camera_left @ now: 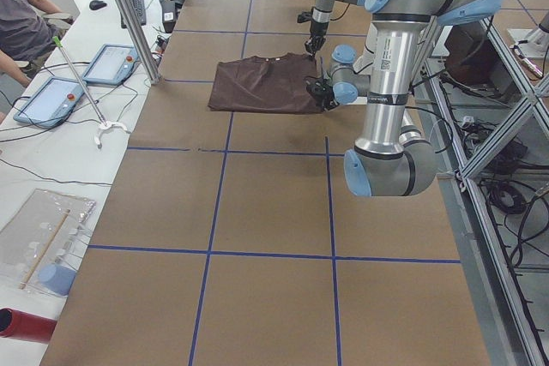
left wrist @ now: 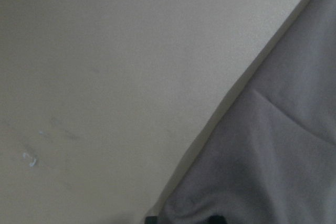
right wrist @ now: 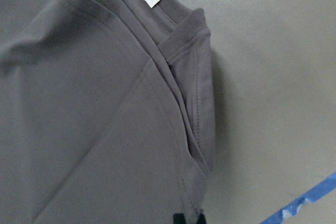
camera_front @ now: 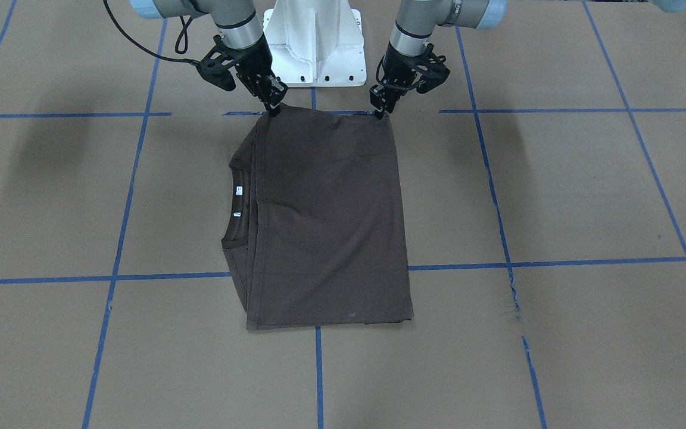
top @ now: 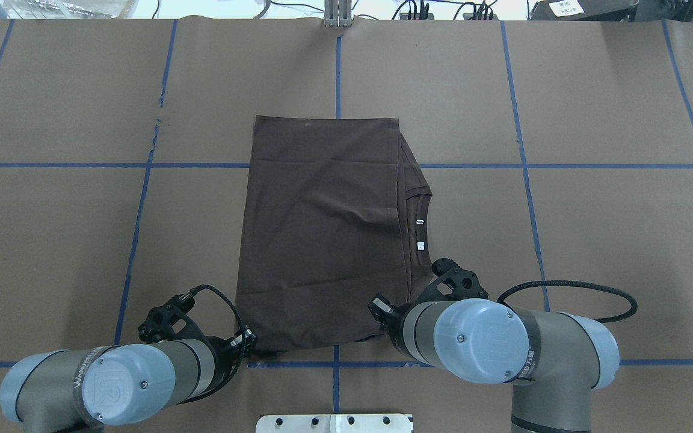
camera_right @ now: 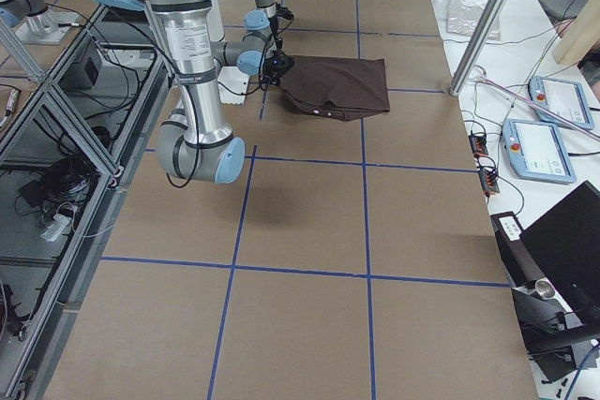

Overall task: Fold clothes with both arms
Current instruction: 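Move both grippers to the shirt's edge nearest the robot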

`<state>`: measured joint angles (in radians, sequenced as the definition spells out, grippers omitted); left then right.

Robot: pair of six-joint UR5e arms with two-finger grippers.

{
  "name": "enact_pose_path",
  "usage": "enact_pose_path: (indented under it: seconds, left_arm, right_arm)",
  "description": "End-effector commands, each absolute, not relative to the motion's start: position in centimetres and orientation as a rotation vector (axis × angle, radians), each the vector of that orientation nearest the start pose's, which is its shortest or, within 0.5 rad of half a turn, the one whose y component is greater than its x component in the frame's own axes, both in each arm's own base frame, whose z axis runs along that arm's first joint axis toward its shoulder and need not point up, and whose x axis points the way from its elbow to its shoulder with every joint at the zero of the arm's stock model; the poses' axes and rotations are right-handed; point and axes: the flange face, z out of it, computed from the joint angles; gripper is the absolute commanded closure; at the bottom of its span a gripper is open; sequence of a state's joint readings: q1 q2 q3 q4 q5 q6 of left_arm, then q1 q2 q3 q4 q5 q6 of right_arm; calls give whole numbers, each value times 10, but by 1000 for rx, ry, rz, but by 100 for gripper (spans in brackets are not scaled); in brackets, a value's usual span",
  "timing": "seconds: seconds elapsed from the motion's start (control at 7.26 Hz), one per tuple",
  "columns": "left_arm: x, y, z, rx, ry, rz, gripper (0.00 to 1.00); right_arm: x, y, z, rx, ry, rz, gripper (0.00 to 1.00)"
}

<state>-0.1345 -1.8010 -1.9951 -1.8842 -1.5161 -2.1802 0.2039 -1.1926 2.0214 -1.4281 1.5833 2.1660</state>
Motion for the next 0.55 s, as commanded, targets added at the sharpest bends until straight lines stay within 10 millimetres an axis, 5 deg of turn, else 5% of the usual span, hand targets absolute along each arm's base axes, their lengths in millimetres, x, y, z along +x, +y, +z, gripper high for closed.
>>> enact_pose_path:
  seconds: [0.0, 0.41]
  left_arm:
    - [522, -211, 316, -180, 967, -711, 100]
    - [509, -213, 296, -178, 979, -713, 100]
  right_arm:
    - [-517, -242, 245, -206, -972, 728, 100]
    - [-517, -241, 245, -207, -972, 726, 100]
